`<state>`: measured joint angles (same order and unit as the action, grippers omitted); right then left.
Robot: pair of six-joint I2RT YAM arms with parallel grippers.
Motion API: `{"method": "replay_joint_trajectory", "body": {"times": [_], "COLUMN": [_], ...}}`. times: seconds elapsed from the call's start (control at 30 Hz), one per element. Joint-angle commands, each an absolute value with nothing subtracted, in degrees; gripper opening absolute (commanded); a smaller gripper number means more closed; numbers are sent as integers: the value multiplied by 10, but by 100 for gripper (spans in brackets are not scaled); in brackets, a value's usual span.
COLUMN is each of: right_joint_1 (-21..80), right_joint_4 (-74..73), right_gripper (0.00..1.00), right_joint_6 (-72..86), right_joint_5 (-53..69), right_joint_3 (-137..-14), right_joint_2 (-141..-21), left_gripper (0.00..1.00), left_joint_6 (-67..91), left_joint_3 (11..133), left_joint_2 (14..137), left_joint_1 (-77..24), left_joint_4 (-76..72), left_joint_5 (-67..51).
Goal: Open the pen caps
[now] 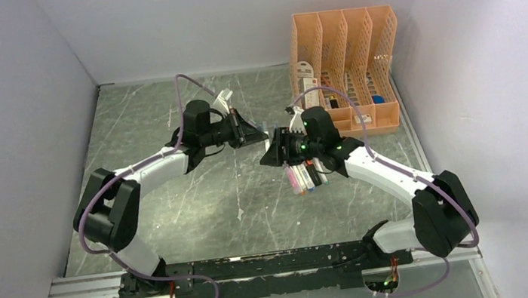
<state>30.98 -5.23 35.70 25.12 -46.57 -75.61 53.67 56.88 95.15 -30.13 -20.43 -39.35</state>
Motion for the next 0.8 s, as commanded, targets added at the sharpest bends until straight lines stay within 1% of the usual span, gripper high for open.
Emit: {"method": "replay_joint_trajectory", "body": {"times": [0.0,0.1,0.17,0.2,0.27,0.33,0.37,0.4,0.43,0.47,0.53,0.6,0.77], "right_joint_1": [311,308,302,300,296,293,291,291,291,291,290,291,292], "right_joint_4": [-10,-8,-3,-2,-7,-8,-7,-8,-11,-12,-9,-7,-14], "right_gripper": [55,53,48,41,25,12,7,4,0,0,0,0,0], "right_joint_6": [381,387,392,393,395,397,397,395,391,388,384,383,372], "right_joint_5": [243,230,228,227,219,214,214,215,221,229,246,254,279], "right_joint_3": [-464,-463,-460,-459,-457,-450,-446,-443,-442,-439,-434,-428,-426], "right_joint_2": [-742,-740,-737,-736,-734,-727,-721,-719,-717,-717,-715,-709,-708], "left_gripper": [7,7,7,7,7,8,10,18,29,41,56,60,62], "left_joint_6": [552,553,546,542,541,533,527,526,523,519,514,514,529], "left_joint_3": [557,550,546,543,533,529,528,524,521,521,528,539,561], "left_joint_2": [932,925,921,918,914,911,911,909,909,908,912,923,949], "left_joint_1": [-321,-330,-335,-337,-337,-337,-337,-337,-337,-337,-337,-337,-337], "left_joint_4": [-260,-263,-254,-250,-254,-246,-246,-251,-255,-256,-254,-255,-282], "left_joint_5": [-400,-397,-391,-386,-380,-373,-372,-371,-367,-361,-352,-349,-348]}}
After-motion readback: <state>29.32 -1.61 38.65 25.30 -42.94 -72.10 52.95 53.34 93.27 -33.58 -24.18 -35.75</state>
